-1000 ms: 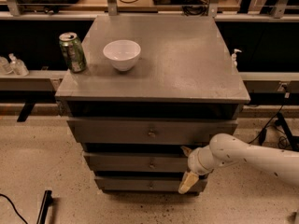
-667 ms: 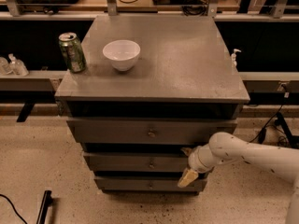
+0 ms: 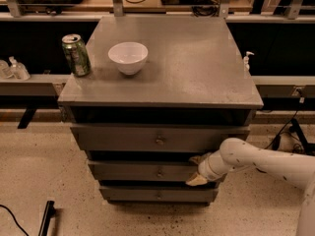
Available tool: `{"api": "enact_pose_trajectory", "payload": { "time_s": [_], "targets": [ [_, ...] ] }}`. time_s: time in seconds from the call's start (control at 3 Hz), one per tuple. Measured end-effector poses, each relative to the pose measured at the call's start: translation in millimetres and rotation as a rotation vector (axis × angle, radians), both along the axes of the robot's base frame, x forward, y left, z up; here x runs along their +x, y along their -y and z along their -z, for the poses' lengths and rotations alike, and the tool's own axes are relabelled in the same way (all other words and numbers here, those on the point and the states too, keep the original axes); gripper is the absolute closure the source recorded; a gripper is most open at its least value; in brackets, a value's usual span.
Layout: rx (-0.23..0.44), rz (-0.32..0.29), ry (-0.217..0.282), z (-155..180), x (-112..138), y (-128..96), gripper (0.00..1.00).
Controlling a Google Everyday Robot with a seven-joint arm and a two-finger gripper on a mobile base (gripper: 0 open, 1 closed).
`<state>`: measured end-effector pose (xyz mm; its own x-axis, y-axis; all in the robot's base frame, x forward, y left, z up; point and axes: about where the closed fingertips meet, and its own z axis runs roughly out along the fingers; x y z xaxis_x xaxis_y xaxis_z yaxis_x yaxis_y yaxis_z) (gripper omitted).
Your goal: Open middle drawer
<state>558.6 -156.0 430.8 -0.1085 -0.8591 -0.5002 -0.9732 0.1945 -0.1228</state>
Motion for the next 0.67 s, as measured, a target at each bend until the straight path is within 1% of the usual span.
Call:
{"api": "enact_pose_trajectory", "payload": {
  "time_s": [0.33,0.67],
  "targets": [
    [0.019,-0.025,-0.008,-7.1,-20.6,-5.7,0.43],
    [0.019,-0.025,-0.008,-7.1,-20.6,-5.7,0.46]
  ]
}}
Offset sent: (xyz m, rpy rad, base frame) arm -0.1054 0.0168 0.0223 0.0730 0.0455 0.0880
